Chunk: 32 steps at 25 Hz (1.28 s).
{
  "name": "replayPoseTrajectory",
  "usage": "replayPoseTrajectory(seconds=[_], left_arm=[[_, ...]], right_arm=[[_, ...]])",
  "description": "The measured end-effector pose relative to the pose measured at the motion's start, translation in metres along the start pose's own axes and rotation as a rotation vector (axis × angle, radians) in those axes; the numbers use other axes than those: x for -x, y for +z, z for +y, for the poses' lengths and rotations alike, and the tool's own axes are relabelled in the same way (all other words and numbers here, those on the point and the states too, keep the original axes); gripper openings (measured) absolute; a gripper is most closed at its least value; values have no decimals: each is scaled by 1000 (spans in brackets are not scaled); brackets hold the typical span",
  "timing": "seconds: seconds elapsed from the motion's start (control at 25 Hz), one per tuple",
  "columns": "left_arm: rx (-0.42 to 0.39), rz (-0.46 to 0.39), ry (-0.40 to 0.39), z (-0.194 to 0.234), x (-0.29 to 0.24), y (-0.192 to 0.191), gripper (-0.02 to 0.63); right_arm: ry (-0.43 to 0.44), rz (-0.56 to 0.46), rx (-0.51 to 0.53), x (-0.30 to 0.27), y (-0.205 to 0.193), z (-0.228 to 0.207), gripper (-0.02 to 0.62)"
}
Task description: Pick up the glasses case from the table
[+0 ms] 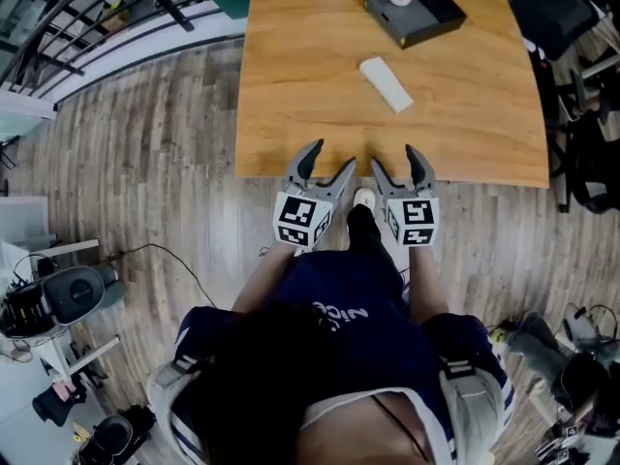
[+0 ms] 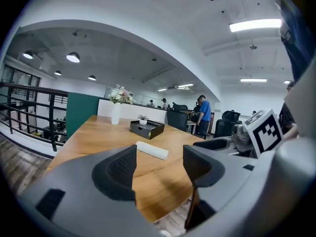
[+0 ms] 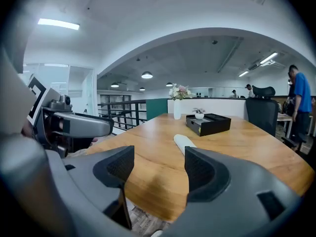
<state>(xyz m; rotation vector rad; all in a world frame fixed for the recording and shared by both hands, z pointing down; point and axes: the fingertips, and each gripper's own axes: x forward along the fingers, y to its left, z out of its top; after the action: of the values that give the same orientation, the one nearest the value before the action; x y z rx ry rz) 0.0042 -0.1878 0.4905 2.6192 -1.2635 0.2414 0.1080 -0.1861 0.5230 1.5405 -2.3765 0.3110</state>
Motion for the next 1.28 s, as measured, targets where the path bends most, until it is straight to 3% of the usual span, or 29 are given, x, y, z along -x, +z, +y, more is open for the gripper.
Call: replayPoseTrajectory(seconds=[0.48, 1.28], left_arm=[[19, -5, 168, 20, -91, 21, 295], [68, -5, 191, 54, -108, 32, 293]], right_arm=[[146, 14, 78, -63, 30, -80, 322], [168, 103, 134, -120, 42, -98, 322]])
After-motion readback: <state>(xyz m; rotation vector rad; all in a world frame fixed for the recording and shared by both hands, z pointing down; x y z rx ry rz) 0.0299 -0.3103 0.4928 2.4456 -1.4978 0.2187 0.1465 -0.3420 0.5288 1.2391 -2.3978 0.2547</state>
